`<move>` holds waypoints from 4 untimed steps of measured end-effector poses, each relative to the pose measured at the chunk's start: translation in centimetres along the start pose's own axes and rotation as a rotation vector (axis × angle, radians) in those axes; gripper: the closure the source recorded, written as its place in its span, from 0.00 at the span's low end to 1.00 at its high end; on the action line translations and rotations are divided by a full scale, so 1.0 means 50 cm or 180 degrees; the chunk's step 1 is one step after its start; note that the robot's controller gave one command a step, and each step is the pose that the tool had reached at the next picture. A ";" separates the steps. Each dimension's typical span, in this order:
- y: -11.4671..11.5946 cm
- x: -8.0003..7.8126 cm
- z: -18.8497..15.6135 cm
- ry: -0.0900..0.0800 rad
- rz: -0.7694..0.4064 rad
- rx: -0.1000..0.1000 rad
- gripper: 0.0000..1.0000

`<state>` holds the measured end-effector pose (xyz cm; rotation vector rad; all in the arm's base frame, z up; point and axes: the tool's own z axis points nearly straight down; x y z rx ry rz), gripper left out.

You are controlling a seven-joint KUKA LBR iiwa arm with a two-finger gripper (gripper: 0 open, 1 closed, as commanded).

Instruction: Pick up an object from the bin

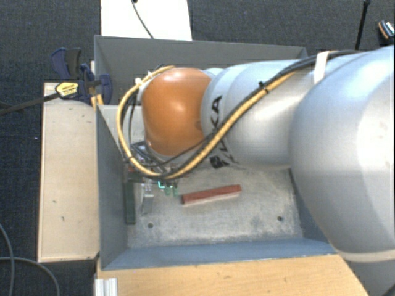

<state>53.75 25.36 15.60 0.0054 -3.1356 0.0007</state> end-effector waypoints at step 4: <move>-0.249 0.080 -0.184 -0.0048 0.0394 -0.0015 1.00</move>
Offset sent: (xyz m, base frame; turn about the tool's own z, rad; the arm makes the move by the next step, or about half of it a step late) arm 0.0319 -0.0850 -0.0702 0.0016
